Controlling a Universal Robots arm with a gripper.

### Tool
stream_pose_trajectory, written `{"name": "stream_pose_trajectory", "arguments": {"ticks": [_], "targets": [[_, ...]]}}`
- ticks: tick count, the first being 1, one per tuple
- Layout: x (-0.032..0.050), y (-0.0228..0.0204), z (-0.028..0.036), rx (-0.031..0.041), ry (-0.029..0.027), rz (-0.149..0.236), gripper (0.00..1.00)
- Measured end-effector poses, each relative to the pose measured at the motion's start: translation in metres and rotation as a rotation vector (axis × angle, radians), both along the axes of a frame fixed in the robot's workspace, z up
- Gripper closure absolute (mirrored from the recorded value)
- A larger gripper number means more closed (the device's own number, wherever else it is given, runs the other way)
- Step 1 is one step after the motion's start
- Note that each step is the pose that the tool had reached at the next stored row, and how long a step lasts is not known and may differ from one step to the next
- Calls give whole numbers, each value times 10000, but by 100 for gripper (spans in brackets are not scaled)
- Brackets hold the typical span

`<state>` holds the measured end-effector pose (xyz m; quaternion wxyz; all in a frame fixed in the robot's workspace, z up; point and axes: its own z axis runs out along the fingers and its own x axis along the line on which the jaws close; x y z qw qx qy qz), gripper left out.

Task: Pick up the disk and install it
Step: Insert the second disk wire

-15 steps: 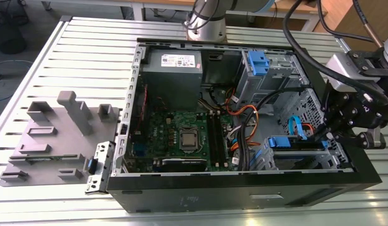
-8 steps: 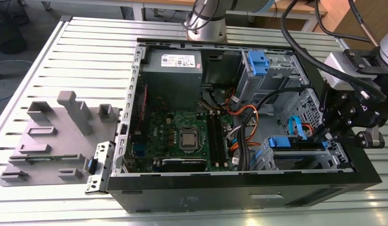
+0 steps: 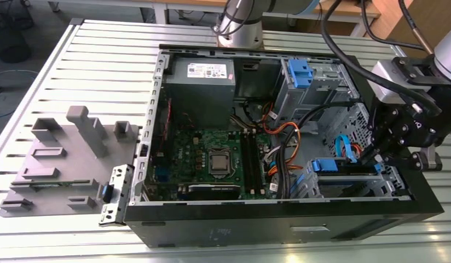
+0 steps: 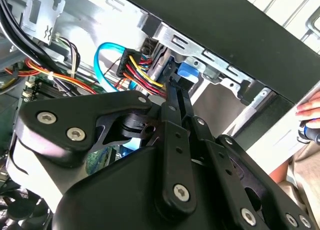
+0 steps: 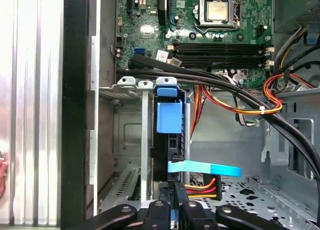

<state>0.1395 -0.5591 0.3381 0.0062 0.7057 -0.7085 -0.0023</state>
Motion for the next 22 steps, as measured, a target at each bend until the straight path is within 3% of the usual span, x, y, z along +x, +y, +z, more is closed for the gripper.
{"name": "stream_pose_trajectory", "arguments": {"ticks": [3, 8, 17, 19, 22], "targets": [[0, 11, -4, -31, -1, 0, 84], [0, 11, -7, -227, 0, 0, 84], [-1, 40, -19, -249, 0, 1, 84], [-2, 47, -18, -287, -1, 1, 84], [-3, 53, -11, -405, 0, -1, 84]]}}
